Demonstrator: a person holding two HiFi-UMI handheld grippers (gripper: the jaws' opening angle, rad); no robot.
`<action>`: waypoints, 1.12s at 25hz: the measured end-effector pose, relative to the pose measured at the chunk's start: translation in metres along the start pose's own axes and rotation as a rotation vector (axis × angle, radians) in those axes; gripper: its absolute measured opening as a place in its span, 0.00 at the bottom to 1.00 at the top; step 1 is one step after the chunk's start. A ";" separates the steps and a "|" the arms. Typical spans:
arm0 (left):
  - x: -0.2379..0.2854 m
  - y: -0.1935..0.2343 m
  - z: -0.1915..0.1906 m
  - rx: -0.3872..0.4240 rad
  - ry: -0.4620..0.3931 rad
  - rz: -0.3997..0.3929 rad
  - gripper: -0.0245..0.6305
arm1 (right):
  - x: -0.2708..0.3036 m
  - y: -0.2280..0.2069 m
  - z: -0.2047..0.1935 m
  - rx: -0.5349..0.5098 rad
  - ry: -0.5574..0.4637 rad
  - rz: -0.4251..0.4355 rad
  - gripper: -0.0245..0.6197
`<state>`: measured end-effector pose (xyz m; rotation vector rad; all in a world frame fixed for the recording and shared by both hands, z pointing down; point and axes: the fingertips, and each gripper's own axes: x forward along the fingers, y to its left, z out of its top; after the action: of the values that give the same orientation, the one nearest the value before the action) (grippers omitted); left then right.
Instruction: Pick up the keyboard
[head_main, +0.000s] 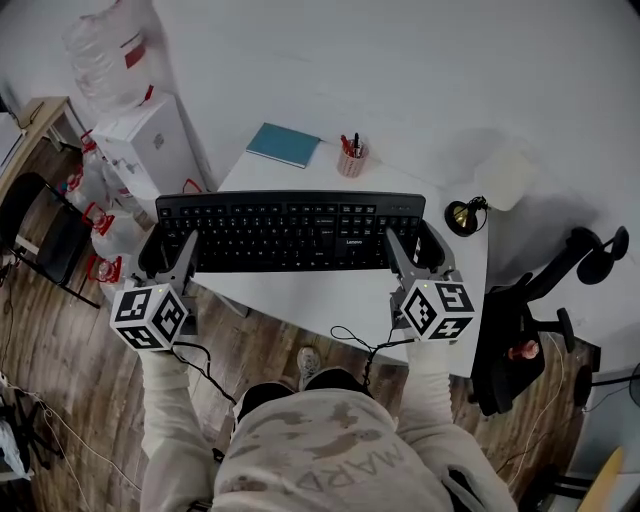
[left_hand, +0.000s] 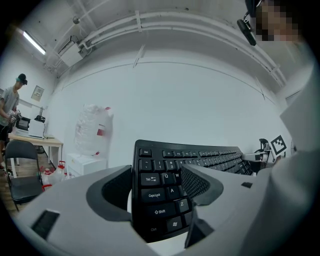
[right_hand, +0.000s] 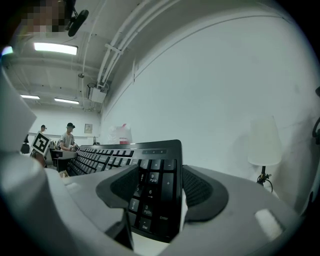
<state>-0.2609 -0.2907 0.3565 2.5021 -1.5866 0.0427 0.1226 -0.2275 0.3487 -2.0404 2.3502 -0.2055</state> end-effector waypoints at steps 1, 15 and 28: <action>-0.001 -0.001 0.002 0.002 -0.008 -0.004 0.52 | -0.002 0.000 0.002 -0.002 -0.006 -0.003 0.48; -0.008 -0.036 0.027 0.030 -0.075 -0.056 0.52 | -0.044 -0.014 0.027 -0.011 -0.075 -0.047 0.48; -0.011 -0.044 0.040 0.037 -0.118 -0.094 0.52 | -0.062 -0.011 0.042 -0.027 -0.118 -0.079 0.48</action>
<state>-0.2287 -0.2697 0.3099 2.6494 -1.5205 -0.0903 0.1466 -0.1714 0.3042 -2.0974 2.2182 -0.0538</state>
